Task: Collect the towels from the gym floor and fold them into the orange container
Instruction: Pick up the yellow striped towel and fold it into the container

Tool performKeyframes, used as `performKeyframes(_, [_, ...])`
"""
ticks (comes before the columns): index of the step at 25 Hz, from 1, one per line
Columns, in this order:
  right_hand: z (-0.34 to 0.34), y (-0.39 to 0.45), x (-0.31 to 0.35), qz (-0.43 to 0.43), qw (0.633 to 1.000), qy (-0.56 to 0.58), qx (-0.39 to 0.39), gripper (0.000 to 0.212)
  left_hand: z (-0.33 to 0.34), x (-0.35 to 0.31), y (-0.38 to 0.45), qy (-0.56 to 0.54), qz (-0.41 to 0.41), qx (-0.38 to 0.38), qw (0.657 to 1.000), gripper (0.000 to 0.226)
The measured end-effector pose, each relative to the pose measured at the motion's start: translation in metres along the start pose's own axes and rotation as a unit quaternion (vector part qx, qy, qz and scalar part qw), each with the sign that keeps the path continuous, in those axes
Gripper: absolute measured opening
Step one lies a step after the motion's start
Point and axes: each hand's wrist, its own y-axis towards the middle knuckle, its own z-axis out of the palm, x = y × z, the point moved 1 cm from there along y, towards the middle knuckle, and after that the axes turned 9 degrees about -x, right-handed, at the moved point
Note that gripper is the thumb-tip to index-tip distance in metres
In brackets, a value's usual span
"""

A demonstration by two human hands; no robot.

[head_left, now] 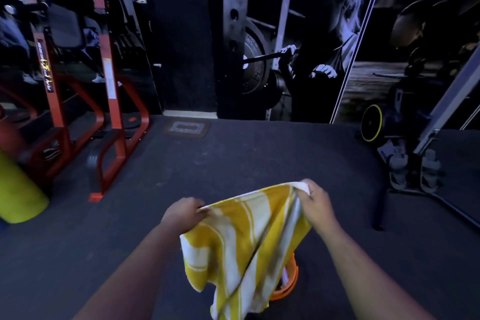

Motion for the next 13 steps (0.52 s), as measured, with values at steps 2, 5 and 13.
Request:
performKeyframes(2, [-0.007, 0.005, -0.009, 0.072, 0.996, -0.006, -0.053, 0.017, 0.005, 0.023, -0.002, -0.169, -0.085, -0.051, 0.981, 0.031])
performKeyframes(5, [-0.001, 0.003, -0.004, 0.055, 0.997, -0.041, 0.021, 0.030, -0.008, -0.006, -0.002, -0.279, -0.051, -0.087, 0.955, 0.040])
performKeyframes(13, [0.050, -0.021, 0.040, -0.105, 0.929, -0.177, 0.306, 0.011, -0.047, -0.095, -0.006, -0.307, 0.145, 0.006, 0.941, 0.018])
